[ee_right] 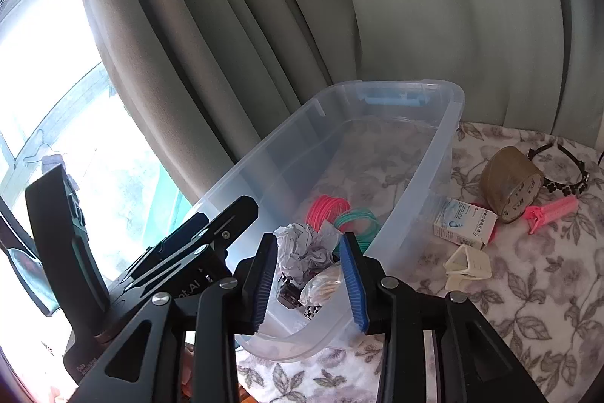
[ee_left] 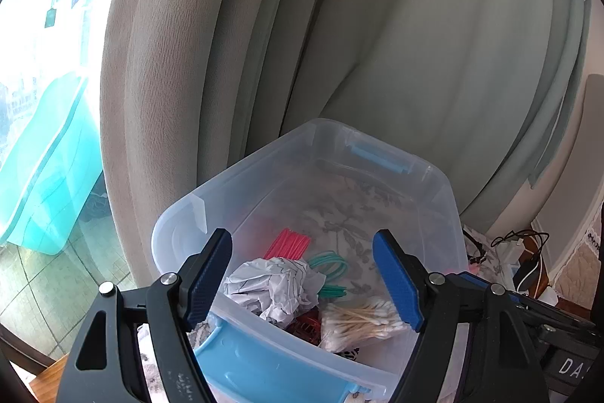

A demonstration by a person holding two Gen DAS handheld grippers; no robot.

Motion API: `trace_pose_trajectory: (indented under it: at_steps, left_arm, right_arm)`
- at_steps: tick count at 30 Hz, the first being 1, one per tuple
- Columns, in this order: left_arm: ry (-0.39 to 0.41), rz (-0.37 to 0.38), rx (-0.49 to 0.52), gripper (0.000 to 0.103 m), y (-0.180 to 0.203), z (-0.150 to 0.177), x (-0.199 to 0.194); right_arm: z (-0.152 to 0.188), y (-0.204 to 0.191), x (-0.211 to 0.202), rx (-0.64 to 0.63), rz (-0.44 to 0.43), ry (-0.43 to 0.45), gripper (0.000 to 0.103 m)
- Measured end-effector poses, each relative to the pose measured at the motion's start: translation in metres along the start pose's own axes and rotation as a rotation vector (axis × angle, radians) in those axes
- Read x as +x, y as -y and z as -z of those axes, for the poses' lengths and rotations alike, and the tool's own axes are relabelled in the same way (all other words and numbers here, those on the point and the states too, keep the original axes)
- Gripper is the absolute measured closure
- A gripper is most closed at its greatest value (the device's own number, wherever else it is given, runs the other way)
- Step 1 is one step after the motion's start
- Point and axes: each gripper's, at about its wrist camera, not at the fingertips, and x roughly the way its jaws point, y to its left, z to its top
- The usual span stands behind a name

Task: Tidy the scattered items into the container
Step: 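Lower the car and swab bag into the box and open both tools, then withdraw both tools from the box back toward the table items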

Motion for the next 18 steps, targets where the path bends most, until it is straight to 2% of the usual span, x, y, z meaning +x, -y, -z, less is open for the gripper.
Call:
trace_pose_trajectory:
  at_steps: [3,5,10,18]
  left_arm:
    - [-0.002,-0.004,0.000,0.025,0.000,0.000,0.002]
    - [0.004,-0.032,-0.015,0.025,0.010,-0.001,0.030]
    - [-0.003,-0.033,-0.022,0.025,0.011,0.001,0.037]
    - [-0.025,-0.042,-0.025,0.025,0.016,0.005,0.035]
  right_arm:
    - [0.004,0.004,-0.002,-0.018,-0.020,-0.010,0.064]
    - [0.005,0.001,-0.004,-0.017,-0.017,-0.008,0.063]
    - [0.008,-0.008,-0.012,-0.016,-0.003,-0.001,0.058]
    - [0.016,-0.022,-0.033,-0.011,0.011,-0.003,0.057]
